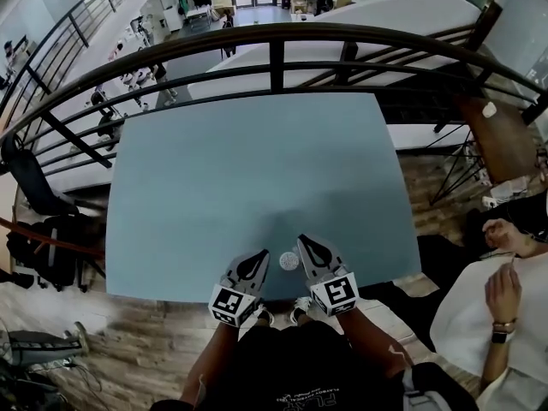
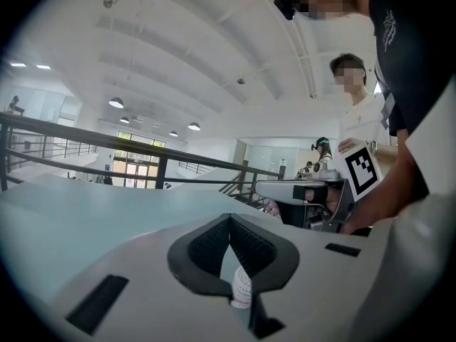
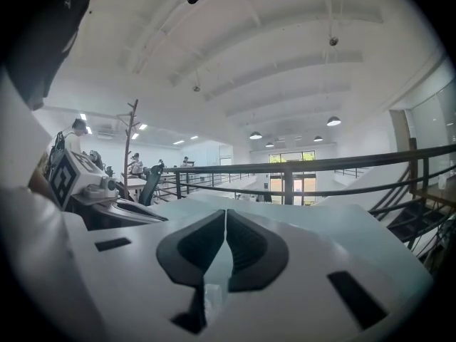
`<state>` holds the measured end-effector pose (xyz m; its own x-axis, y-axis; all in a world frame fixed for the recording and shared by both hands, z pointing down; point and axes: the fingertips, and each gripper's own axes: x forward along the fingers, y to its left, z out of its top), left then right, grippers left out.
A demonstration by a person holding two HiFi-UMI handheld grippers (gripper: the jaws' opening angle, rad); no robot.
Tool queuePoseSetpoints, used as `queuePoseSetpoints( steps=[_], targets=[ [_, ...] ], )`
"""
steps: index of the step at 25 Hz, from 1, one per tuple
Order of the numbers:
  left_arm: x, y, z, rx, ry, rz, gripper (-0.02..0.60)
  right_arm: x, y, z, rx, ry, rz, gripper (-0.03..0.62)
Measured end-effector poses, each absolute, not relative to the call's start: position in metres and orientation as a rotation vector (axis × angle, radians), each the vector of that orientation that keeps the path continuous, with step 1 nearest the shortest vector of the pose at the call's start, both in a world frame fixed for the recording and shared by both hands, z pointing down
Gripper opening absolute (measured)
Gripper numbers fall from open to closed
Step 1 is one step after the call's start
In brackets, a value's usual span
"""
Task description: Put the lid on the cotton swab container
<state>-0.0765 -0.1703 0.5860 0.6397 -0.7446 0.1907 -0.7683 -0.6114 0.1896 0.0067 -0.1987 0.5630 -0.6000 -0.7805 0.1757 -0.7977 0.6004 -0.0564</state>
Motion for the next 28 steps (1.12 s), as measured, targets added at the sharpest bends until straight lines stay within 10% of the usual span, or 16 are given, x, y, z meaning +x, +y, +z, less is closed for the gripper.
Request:
queuePoseSetpoints(
  steps=[10,20,28],
  targets=[
    [-0.059,-0.154,0.610,2.591,-1.173,0.180,0.019,0.011,-0.194,0.577,1.249,-2.669,0.162,0.021],
    [-0.052,-0.143,0.634,2.660,-1.147,0.316,0.239,0.010,-0.186,0.584,1.216,-2.646,0.128,0.021],
    [-0.039,-0.142,0.665,2.674,-1.088,0.438,0.279,0.013,-0.187,0.594,1.209,-2.641,0.172,0.021]
  ],
)
